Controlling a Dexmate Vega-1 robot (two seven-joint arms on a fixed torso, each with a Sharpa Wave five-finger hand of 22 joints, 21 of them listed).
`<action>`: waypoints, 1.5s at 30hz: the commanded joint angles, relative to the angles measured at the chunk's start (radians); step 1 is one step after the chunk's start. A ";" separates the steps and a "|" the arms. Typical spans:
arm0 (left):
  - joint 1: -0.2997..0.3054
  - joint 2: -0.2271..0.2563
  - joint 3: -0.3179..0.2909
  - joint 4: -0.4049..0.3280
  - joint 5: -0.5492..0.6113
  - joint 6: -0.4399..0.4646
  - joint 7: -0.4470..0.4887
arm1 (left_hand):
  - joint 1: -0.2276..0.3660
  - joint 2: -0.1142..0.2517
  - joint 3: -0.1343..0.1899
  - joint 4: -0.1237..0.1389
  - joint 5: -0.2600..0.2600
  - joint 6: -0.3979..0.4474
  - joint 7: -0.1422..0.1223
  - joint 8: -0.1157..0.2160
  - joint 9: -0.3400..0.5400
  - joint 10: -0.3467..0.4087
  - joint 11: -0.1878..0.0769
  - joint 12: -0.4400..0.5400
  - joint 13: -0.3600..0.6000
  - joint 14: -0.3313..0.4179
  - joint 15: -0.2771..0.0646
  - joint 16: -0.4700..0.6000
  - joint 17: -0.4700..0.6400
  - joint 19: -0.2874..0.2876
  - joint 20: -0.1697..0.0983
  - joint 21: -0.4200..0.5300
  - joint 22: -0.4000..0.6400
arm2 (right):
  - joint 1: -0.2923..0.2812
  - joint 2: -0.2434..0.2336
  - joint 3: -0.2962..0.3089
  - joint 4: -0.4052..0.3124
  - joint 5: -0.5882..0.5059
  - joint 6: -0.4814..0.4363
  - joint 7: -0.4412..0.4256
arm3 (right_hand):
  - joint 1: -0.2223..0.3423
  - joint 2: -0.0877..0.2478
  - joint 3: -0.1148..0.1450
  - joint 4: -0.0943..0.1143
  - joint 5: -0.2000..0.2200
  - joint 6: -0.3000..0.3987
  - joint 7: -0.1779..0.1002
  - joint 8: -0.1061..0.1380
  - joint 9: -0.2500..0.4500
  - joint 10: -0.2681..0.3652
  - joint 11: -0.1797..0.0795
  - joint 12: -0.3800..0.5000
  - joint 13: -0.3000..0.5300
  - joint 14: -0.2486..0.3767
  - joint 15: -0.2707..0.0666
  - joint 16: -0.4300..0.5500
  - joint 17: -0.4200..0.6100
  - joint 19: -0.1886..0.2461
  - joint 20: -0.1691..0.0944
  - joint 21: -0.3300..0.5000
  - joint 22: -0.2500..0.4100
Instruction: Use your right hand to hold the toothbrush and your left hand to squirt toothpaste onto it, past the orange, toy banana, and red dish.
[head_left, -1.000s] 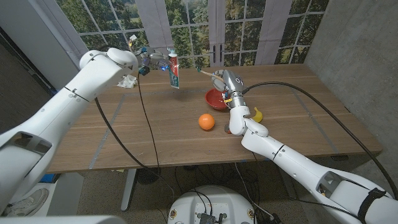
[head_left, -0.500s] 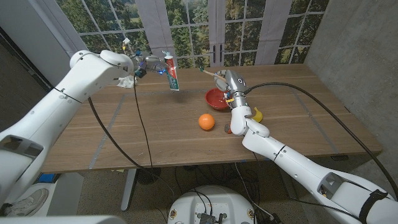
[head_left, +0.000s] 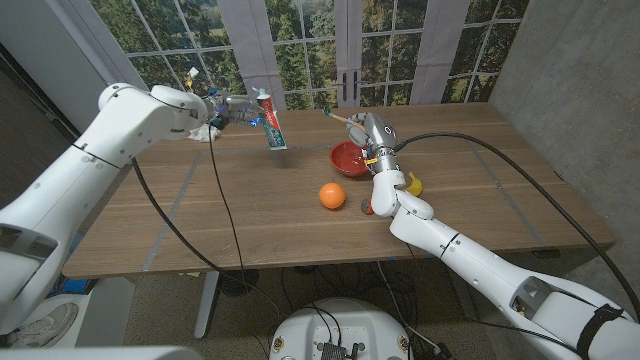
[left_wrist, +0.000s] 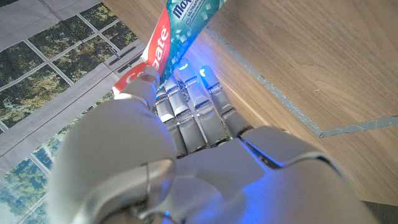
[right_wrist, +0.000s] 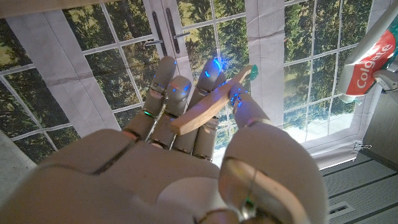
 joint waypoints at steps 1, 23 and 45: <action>0.017 0.002 -0.025 0.028 -0.097 0.014 0.065 | -0.011 -0.001 0.007 0.000 -0.005 0.001 0.023 -0.005 0.002 -0.003 0.001 -0.003 0.001 -0.005 -0.100 -0.004 0.001 -0.004 -0.018 -0.002 0.001 | 0.015 0.009 -0.003 0.023 0.014 -0.001 -0.001 | 0.008 0.008 0.100 0.093 0.006 0.011 -0.002 0.007 0.002 0.059 -0.064 0.001 0.002 -0.001 -0.116 -0.002 0.002 -0.004 -0.103 0.000 0.002; -0.036 -0.052 -0.003 0.118 -0.204 0.145 0.196 | -0.031 -0.011 0.016 -0.001 -0.009 -0.017 0.055 -0.034 0.002 -0.039 0.036 -0.013 -0.012 -0.027 -0.083 -0.020 -0.015 -0.023 0.003 -0.009 0.001 | 0.043 0.019 -0.012 0.073 0.039 0.016 0.002 | 0.008 0.008 0.100 0.093 0.006 0.013 -0.003 0.009 0.004 0.056 -0.064 0.004 0.005 0.000 -0.116 -0.003 0.002 -0.002 -0.104 0.000 0.002; -0.073 -0.098 -0.022 0.170 -0.281 0.277 0.282 | -0.028 -0.058 0.013 -0.008 -0.016 -0.221 0.090 -0.114 0.001 -0.295 0.100 -0.050 -0.044 -0.251 -0.006 -0.088 -0.066 -0.147 0.054 -0.061 0.000 | 0.051 0.008 -0.014 0.080 0.053 0.036 0.014 | 0.008 0.008 0.100 0.093 0.006 0.013 -0.002 0.008 0.004 0.059 -0.066 0.004 0.001 0.000 -0.116 -0.003 0.002 -0.002 -0.104 0.000 0.002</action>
